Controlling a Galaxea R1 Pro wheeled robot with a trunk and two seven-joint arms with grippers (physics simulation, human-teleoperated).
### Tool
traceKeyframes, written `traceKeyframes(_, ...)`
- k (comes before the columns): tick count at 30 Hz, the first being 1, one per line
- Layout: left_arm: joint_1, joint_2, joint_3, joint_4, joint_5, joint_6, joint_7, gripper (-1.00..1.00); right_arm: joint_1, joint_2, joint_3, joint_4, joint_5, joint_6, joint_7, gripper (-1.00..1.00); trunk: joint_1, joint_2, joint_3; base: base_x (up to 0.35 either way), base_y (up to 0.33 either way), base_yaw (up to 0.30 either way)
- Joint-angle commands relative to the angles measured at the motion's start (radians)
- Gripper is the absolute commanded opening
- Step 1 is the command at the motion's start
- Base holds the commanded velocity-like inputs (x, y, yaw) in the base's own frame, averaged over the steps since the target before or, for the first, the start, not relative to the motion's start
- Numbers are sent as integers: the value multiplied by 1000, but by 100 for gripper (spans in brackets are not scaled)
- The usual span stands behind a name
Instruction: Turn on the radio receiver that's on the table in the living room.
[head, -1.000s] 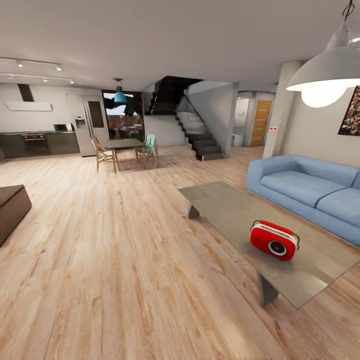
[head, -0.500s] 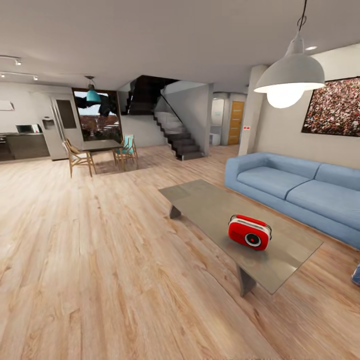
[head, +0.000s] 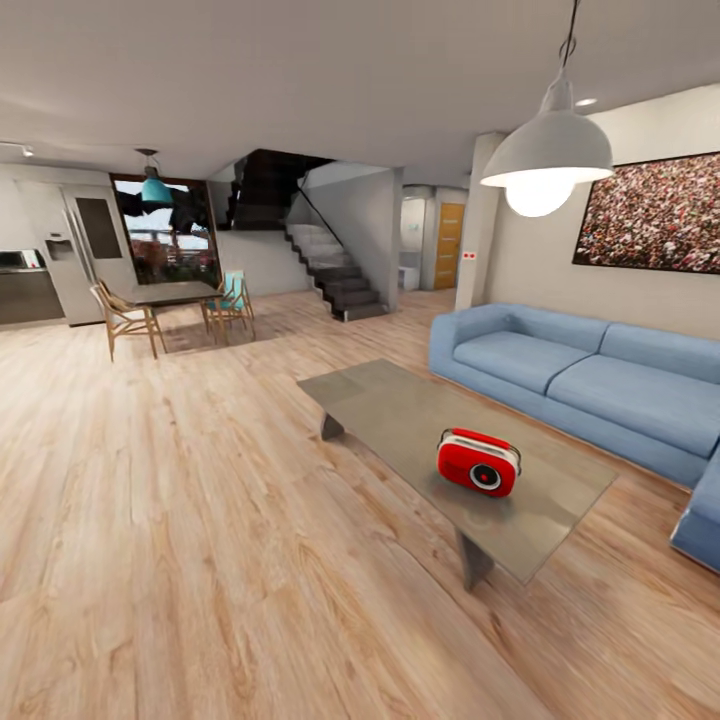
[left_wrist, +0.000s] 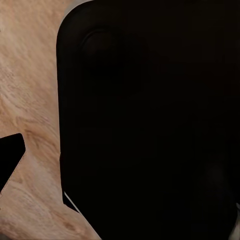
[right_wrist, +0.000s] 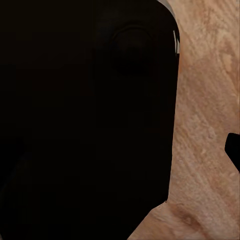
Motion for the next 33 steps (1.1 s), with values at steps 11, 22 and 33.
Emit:
traceKeyframes(11,0,1,0,0,1,0,-3,100,0,0,0,0,1,1,0,100,0,0,0,308,68,-1)
traceKeyframes(22,0,1,0,0,1,0,-3,100,0,0,1,0,1,1,0,100,0,0,0,321,82,0)
traceKeyframes(33,0,1,0,0,1,0,-3,100,0,0,0,0,0,1,0,100,0,0,0,321,85,0)
